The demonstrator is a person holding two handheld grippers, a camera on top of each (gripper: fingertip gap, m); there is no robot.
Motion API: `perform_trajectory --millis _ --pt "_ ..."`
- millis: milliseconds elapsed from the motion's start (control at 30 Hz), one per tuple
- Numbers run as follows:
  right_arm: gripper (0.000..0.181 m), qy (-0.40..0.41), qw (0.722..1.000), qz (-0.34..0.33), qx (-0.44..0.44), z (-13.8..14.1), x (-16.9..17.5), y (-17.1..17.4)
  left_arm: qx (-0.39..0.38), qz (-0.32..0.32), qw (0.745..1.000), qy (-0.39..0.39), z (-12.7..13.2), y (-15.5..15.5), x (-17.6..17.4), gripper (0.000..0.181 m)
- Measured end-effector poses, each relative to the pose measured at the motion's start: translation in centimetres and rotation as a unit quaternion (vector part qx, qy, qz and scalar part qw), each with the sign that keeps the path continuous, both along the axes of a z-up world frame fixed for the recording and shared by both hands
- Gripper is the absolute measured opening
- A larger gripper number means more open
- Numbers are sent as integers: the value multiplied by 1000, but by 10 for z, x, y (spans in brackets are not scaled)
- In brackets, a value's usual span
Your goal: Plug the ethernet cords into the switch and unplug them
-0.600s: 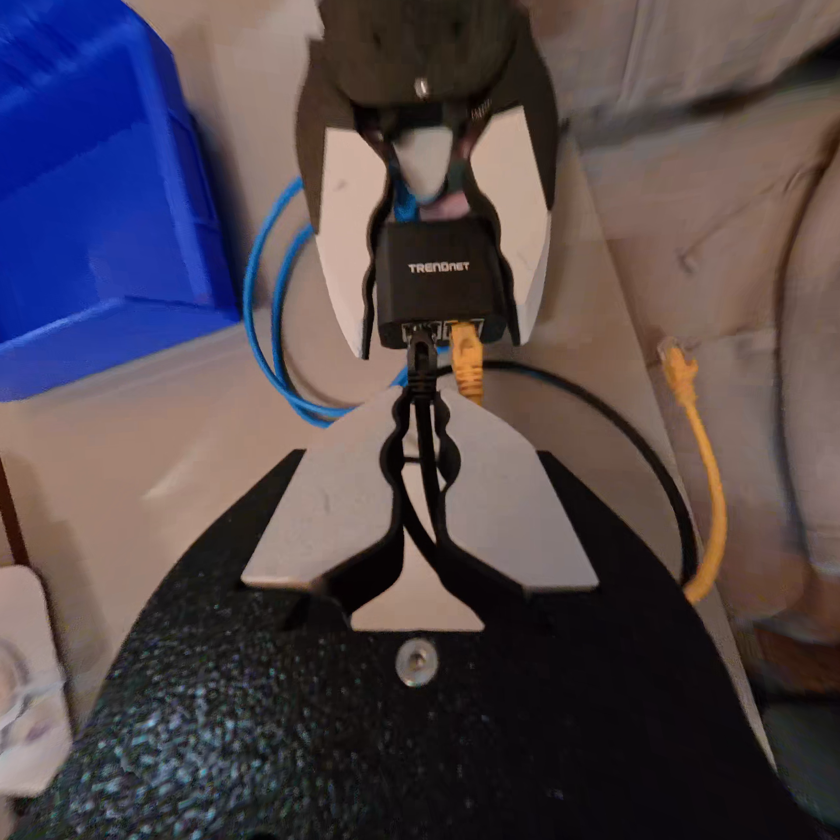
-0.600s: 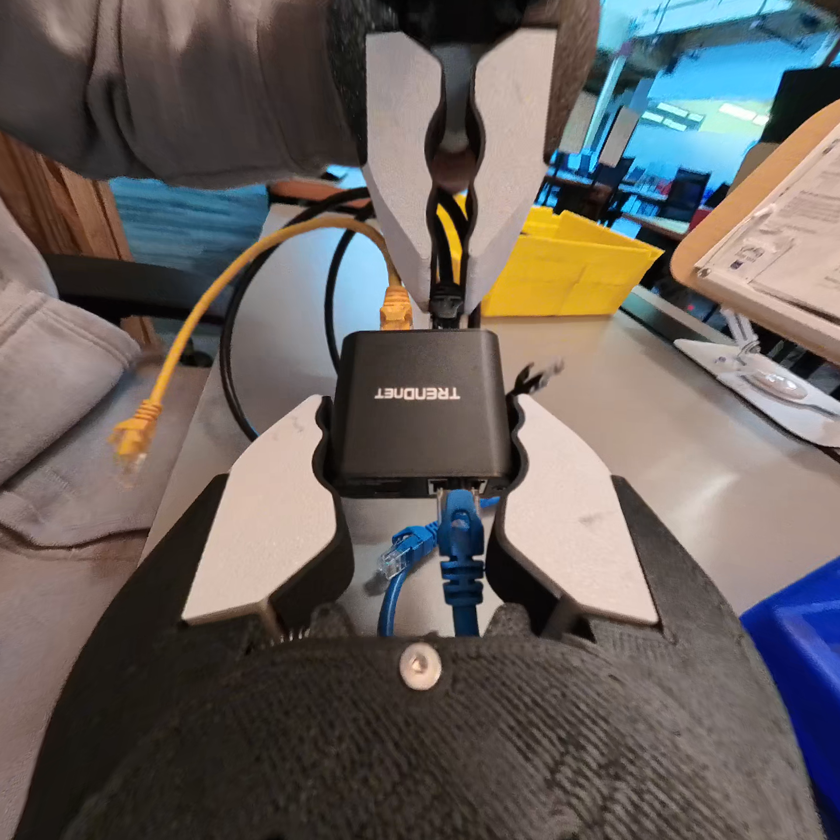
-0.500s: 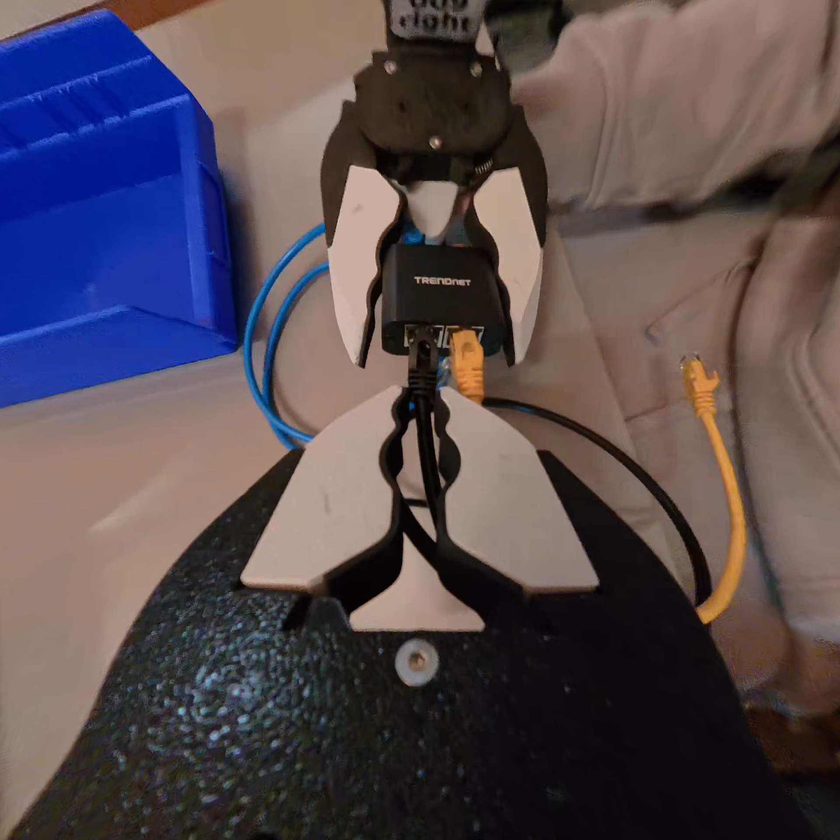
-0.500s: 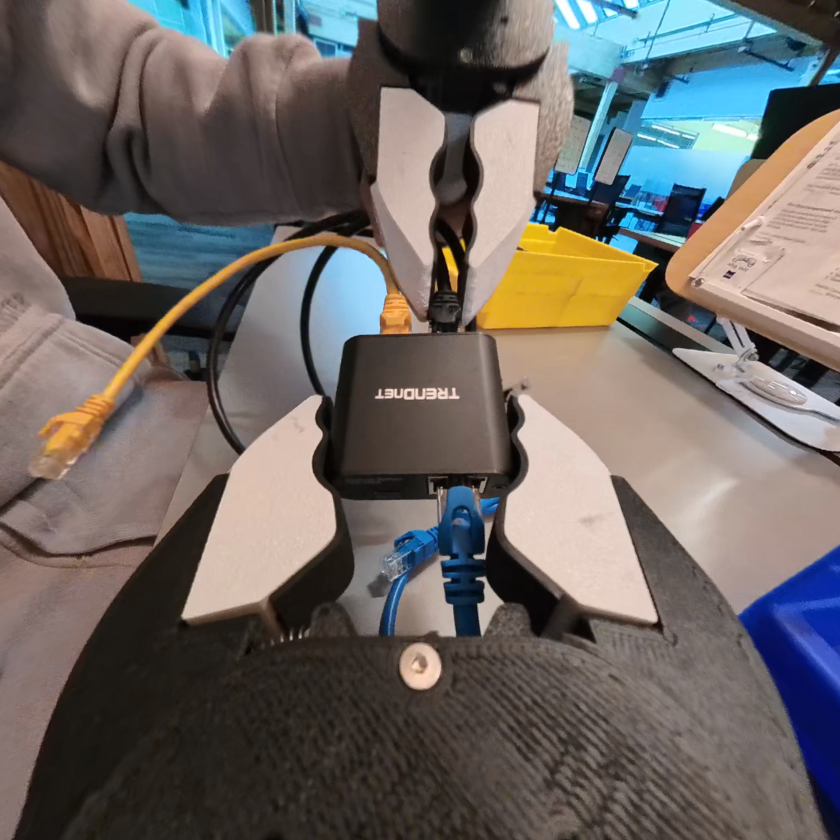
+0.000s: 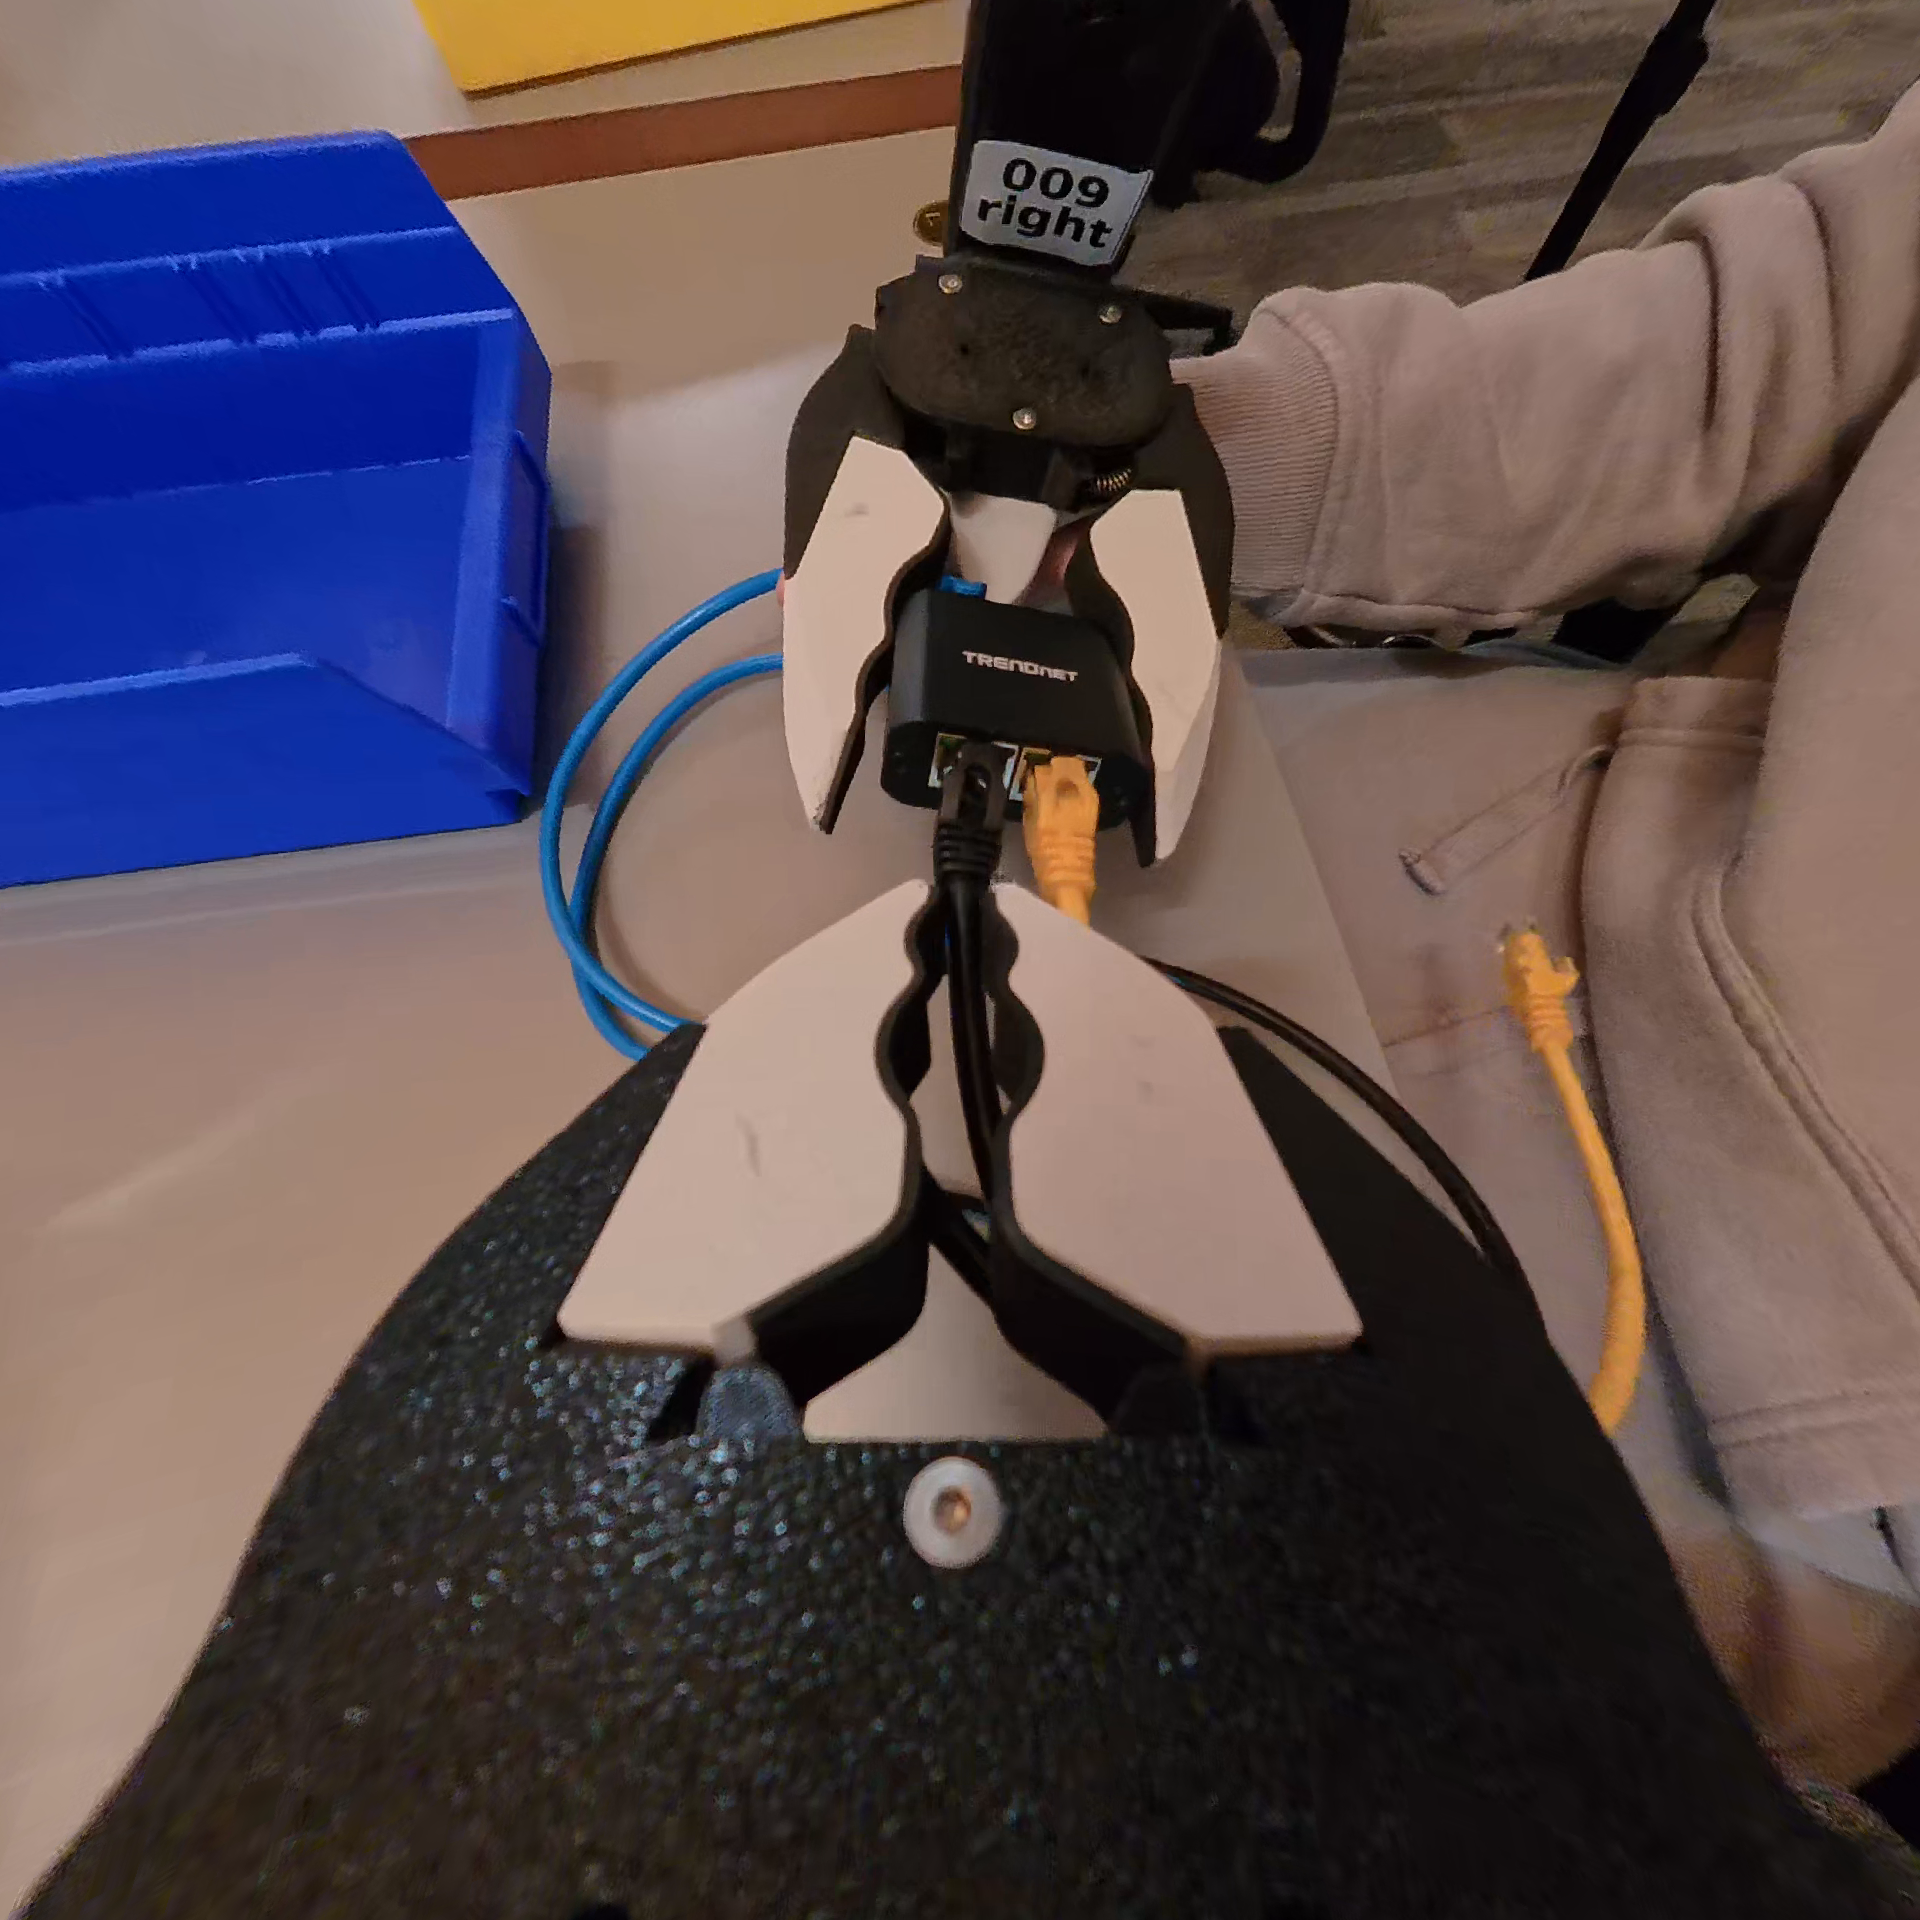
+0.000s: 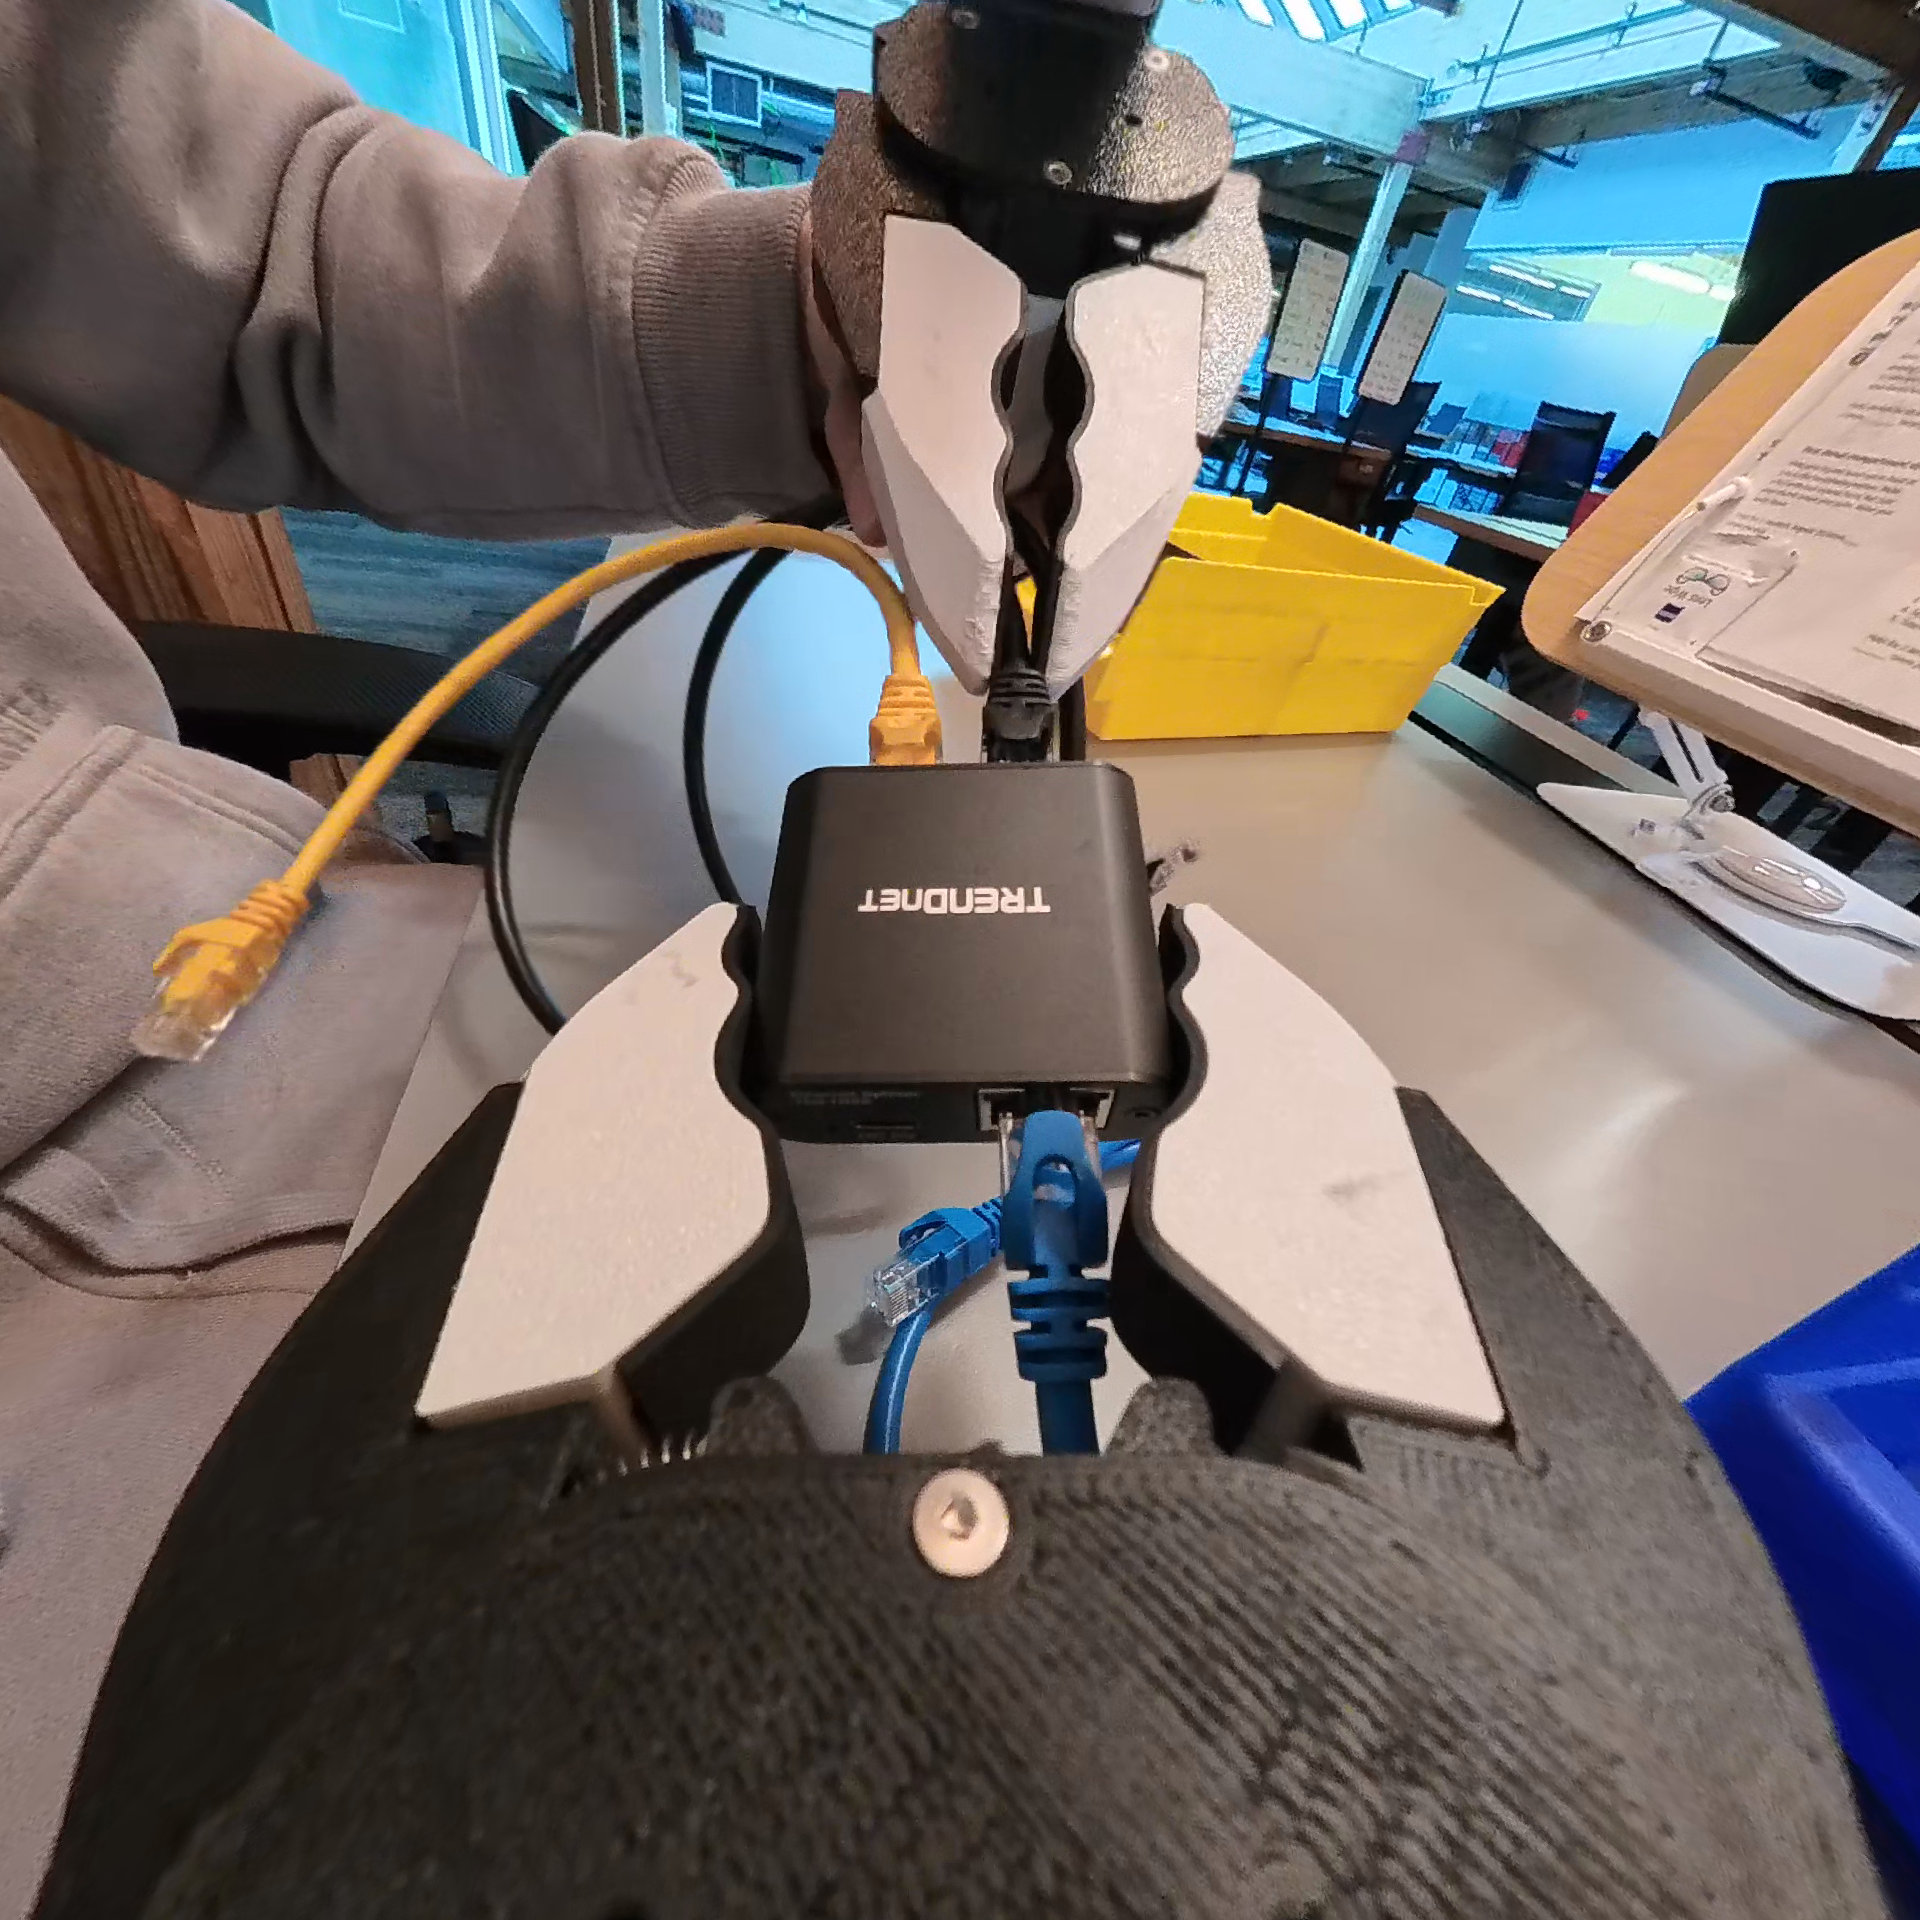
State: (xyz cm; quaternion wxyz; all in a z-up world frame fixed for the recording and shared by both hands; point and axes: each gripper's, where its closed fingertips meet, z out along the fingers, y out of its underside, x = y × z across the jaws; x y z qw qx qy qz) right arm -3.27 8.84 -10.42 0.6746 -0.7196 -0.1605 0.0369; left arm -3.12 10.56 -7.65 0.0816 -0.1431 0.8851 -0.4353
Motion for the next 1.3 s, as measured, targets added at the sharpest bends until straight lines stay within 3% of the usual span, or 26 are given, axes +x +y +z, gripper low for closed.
perform_trajectory --millis 200,533,733,800,867,933,1067,1167,1300 --pt "74 -16 1000 -1 -15 -5 -2 3 37 -6 998 -43 3 0 -1 5" --pt "74 -20 1000 -2 -19 -6 -3 2 90 -15 995 -44 0 -1 -3 5" --pt "74 -5 1000 -12 6 1 2 0 2 24 998 -53 15 -3 2 9" --pt "74 -8 1000 -18 24 6 4 -2 -93 61 989 -96 45 5 3 27" --pt "74 -13 999 -31 34 10 8 -3 -208 121 962 -130 75 35 3 32" --pt "73 -20 998 -23 50 26 2 -4 -254 230 924 -168 74 90 13 32" --pt "74 -60 994 -24 85 73 -5 -5 -303 348 873 -161 25 168 11 34" --pt "74 -90 987 -39 126 122 6 -11 -314 392 855 -130 -14 190 10 33" --pt "74 -139 975 -77 157 194 44 -22 -328 389 850 -137 -14 193 8 32"
